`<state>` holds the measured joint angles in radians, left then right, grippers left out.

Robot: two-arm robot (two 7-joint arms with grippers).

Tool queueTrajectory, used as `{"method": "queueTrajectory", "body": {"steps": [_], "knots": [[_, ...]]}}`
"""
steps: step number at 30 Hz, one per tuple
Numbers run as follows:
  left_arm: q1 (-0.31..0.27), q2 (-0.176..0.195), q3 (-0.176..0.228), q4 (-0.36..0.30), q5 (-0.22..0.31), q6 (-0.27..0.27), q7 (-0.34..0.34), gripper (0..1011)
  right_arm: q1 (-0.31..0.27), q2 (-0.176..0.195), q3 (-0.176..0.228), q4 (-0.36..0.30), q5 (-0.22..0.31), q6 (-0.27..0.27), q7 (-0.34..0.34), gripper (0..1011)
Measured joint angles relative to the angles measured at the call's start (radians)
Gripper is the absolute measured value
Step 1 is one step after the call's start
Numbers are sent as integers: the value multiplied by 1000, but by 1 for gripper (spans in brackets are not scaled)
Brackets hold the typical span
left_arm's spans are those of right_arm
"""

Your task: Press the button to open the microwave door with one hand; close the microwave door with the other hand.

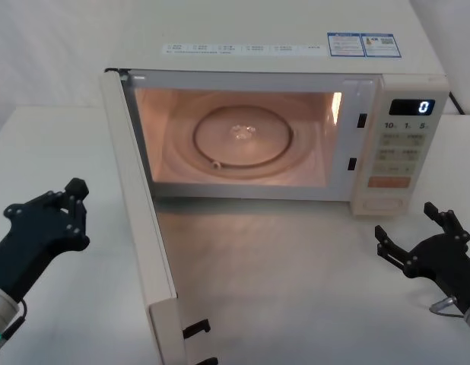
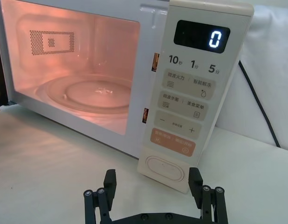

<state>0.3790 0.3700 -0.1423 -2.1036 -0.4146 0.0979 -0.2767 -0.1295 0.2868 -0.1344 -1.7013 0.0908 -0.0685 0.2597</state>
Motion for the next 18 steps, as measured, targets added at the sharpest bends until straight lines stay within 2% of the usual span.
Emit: {"method": "queueTrajectory", "body": {"steps": [6, 10, 18], "knots": [[-24, 37, 29, -2, -7, 16, -19, 0, 0, 0, 0, 0, 0, 0, 0, 1001], [-56, 60, 66, 7, -8, 25, -26, 0, 0, 0, 0, 0, 0, 0, 0, 1001], [-116, 82, 122, 28, -7, 30, -27, 0, 0, 0, 0, 0, 0, 0, 0, 1001]]}}
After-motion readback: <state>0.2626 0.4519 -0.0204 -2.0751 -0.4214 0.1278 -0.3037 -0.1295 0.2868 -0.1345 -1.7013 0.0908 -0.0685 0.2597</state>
